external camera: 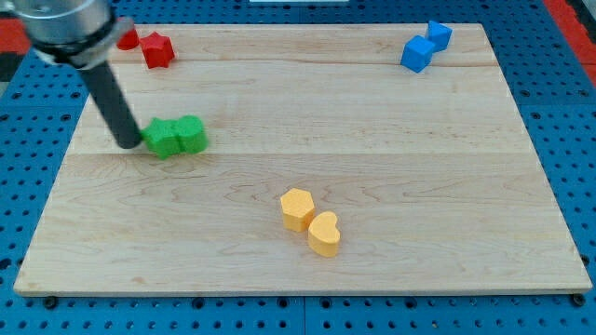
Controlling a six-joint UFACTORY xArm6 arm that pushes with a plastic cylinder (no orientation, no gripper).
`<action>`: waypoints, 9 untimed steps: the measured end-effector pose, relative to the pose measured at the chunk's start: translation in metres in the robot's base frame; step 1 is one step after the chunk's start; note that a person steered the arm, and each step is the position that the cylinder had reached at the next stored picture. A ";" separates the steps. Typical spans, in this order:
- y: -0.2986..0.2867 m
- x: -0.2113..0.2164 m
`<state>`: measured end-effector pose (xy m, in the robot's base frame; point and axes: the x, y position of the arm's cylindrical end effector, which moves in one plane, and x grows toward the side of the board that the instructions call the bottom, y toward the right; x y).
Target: Separate green circle from green star
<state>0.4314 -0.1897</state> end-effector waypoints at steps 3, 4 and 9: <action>0.149 -0.062; 0.224 -0.075; 0.295 -0.011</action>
<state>0.4202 0.1049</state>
